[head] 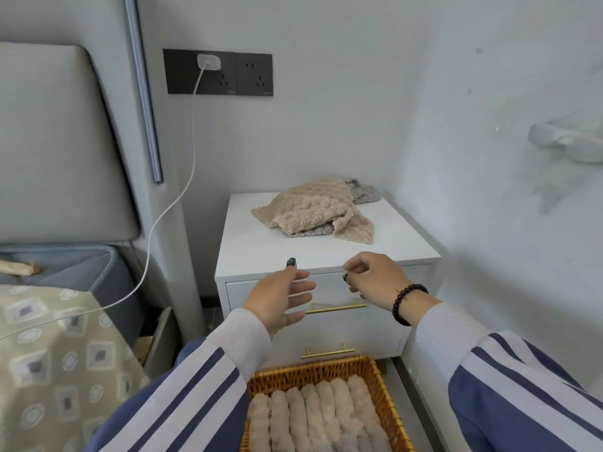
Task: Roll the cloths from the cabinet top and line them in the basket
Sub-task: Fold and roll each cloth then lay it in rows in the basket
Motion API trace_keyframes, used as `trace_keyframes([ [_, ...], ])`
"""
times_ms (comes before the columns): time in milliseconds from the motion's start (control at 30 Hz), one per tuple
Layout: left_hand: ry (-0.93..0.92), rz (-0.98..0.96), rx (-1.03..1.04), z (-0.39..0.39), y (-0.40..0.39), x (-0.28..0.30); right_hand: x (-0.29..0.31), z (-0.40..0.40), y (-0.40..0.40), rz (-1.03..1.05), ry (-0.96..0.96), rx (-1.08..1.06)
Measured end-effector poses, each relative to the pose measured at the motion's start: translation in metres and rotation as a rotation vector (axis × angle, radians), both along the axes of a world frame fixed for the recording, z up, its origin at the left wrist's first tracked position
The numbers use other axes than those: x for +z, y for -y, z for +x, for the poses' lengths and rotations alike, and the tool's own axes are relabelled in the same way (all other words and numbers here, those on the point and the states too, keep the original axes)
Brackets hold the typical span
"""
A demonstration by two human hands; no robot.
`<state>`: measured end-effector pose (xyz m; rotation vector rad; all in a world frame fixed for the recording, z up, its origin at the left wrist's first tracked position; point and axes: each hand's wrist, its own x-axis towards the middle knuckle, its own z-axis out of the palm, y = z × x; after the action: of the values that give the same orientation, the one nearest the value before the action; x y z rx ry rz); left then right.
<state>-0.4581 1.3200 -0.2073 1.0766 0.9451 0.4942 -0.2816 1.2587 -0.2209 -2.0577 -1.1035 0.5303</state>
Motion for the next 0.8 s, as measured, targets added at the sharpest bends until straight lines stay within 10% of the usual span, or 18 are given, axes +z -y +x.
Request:
trace_keyframes([
  [300, 0.161, -0.077, 0.190, -0.004, -0.045, 0.022, 0.002, 0.003, -0.091, 0.212, 0.204, -0.002],
  [800, 0.126, -0.047, 0.213, -0.034, -0.069, 0.026, -0.028, -0.035, -0.158, -0.065, 0.485, 0.004],
])
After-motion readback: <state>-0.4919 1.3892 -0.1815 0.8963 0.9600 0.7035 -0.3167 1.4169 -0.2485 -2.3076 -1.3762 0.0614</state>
